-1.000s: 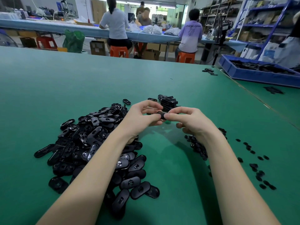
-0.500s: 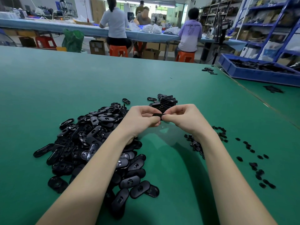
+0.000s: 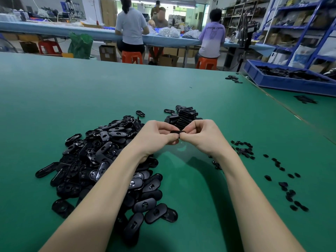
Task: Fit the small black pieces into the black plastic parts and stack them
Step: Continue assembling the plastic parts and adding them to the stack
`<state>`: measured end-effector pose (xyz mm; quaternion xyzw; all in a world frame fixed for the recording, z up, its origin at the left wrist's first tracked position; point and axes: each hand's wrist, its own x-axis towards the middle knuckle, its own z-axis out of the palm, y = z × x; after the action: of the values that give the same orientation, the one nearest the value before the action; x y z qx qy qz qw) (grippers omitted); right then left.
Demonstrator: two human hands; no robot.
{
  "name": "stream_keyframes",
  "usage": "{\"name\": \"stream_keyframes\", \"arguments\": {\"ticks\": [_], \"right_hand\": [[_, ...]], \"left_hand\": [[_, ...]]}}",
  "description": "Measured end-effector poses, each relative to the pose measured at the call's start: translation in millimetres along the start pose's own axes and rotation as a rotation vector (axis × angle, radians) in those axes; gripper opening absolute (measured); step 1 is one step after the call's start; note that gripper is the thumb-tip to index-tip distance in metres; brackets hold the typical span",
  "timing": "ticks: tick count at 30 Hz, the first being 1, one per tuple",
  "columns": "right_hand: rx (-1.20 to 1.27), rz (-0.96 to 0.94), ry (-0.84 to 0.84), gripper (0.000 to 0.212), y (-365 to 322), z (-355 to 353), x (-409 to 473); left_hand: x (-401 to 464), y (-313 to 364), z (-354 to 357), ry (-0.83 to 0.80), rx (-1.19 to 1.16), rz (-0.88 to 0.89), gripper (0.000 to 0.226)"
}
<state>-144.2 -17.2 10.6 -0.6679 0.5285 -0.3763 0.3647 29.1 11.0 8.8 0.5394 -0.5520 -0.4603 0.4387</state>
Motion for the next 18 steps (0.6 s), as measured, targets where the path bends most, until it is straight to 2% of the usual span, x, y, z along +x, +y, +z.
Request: {"name": "stream_keyframes", "arguments": {"ticks": [7, 9, 11, 14, 18], "right_hand": [[0.012, -0.048, 0.042, 0.015, 0.3, 4.8, 0.1], [-0.017, -0.098, 0.018, 0.013, 1.1, 0.7, -1.6], [-0.086, -0.172, -0.019, 0.02, 1.9, -1.2, -3.5], [-0.228, -0.246, 0.047, 0.021, 2.1, 1.7, -2.3], [-0.208, -0.225, 0.158, 0.016, 4.5, 0.1, 0.9]], "left_hand": [[1.0, -5.0, 3.2, 0.092, 0.001, 0.047, 0.013], [1.4, -6.8, 3.4, 0.109, -0.035, 0.038, 0.012], [2.5, -8.9, 2.5, 0.122, -0.071, 0.008, 0.014], [4.5, -8.9, 1.9, 0.128, -0.102, -0.004, 0.016], [9.3, -5.9, -2.4, 0.21, -0.131, 0.032, 0.011]]}}
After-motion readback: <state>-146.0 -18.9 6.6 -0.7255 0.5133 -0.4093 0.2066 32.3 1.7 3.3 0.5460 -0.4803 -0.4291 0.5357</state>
